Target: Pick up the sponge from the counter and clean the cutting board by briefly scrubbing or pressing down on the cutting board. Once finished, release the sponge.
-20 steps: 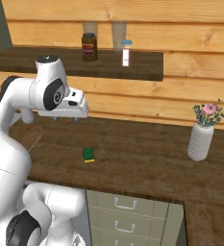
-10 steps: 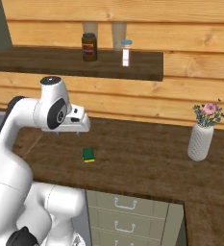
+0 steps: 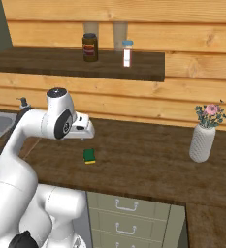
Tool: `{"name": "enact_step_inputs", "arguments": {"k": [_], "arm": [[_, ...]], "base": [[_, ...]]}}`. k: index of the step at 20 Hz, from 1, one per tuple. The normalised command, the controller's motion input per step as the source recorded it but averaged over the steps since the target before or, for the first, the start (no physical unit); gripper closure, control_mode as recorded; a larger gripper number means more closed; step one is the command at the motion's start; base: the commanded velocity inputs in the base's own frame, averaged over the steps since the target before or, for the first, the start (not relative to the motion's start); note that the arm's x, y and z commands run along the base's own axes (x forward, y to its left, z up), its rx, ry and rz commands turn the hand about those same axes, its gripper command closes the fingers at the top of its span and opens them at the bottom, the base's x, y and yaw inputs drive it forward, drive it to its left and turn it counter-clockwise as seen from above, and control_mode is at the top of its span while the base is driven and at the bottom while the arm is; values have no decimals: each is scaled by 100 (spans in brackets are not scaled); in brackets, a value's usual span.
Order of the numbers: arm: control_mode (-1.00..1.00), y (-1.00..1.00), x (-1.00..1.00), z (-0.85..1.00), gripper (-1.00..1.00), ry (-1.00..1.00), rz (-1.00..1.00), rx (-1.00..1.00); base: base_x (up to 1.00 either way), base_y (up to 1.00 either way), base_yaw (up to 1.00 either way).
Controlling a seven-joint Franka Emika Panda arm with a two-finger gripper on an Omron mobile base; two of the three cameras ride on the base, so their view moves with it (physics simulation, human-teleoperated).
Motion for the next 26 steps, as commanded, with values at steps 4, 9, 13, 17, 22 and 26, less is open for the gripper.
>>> {"name": "enact_step_inputs", "arguments": {"k": [4,9,13,17,22,26], "arm": [[-100,-2,36,-34,-100,0,3,0],[-100,0,22,-33,-100,0,5,0],[-100,0,19,-29,-100,0,4,0],[-100,0,18,-23,-100,0,7,0],[-100,0,18,-25,-100,0,3,0],[-100,0,31,-31,-100,0,0,0]], "base": [[0,0,0],[0,0,0],[0,0,0],[0,0,0],[0,0,0],[0,0,0]]}}
